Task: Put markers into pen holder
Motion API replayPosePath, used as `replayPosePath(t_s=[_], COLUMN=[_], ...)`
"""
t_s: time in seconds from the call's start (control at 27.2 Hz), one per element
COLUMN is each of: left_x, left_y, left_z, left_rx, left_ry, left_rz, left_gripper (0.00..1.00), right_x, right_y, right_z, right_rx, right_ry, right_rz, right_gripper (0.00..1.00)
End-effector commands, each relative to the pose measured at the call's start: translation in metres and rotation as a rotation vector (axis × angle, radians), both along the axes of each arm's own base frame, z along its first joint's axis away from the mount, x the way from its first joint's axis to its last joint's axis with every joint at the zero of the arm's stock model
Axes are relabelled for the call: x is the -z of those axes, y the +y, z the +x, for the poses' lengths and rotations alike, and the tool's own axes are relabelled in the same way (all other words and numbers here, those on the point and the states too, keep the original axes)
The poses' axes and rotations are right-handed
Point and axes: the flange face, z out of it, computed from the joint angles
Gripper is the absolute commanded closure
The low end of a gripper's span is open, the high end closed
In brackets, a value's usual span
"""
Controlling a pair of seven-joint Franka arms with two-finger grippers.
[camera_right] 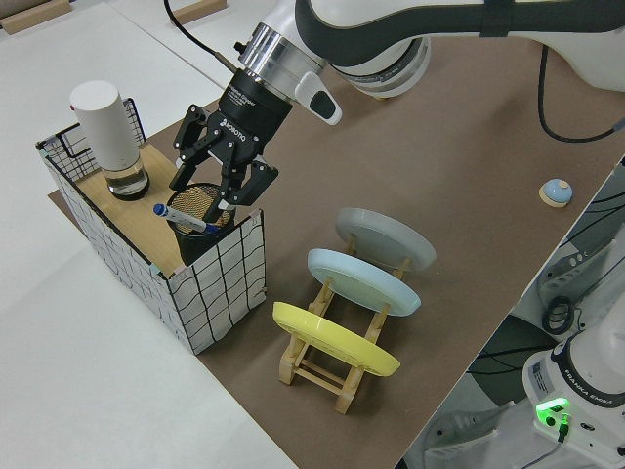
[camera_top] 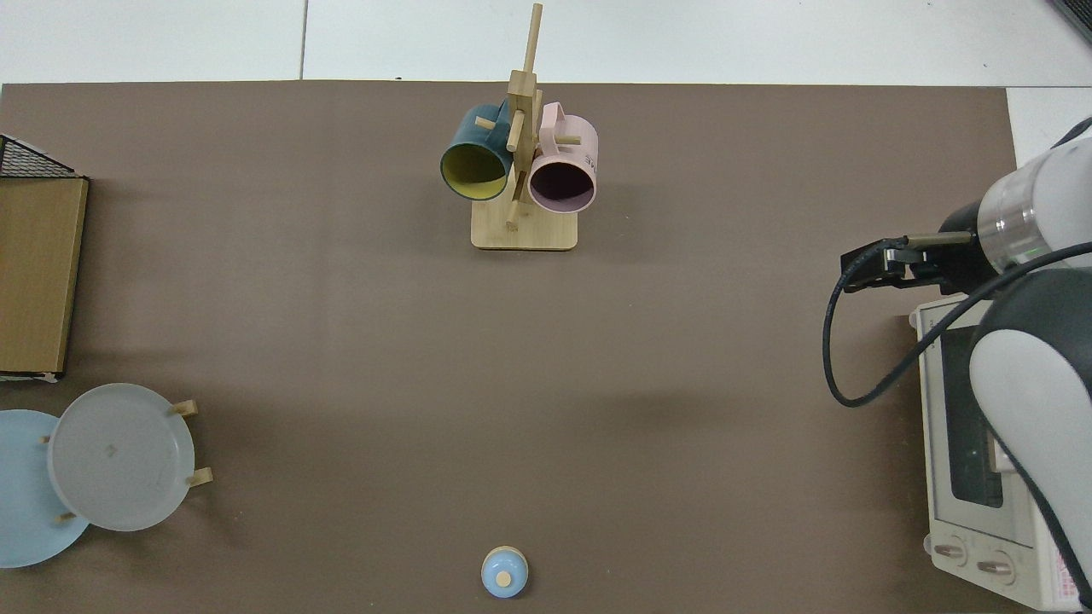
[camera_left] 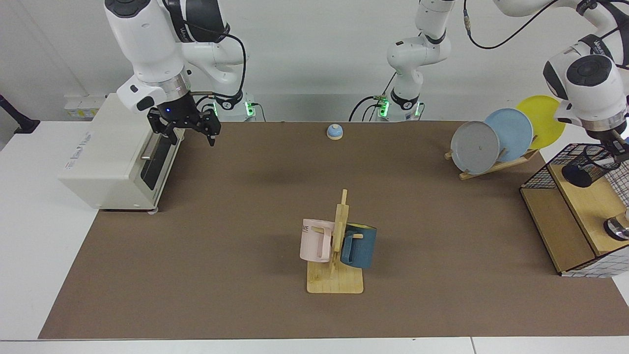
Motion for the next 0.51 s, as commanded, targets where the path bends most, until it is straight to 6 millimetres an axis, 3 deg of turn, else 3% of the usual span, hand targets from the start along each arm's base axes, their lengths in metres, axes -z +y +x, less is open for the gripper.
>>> replayPosePath(t_s=[0.0,0.15,0.26,0.48], left_x=[-0.03,-0.055,-0.081,-0.113], left_y=[0.0,-0.018,-0.037,-0.07], left_z=[0.001,0.003,0.004,-0.004], left_rx=[-0.023,-0.047,-0.075,-0.099], left_ry=[-0.059,-0.073,-0.106,-0.168], left_rz=[-0.026,-0.04,-0.117,-0.266], left_gripper=[0.3,0.26,0.07,0.0], right_x=[-0.001,0.0,0.0,0.0], right_y=[0.0,0.0,0.0,0.0], right_z=[0.0,0.0,0.0,0.0], right_rx=[0.015,0.015,0.015,0.015], right_ry=[-0.014,-0.013,-0.013,-0.013], right_rz=[0.007,0.007,0.007,0.007], right_gripper=[0.0,0.0,0.0,0.0])
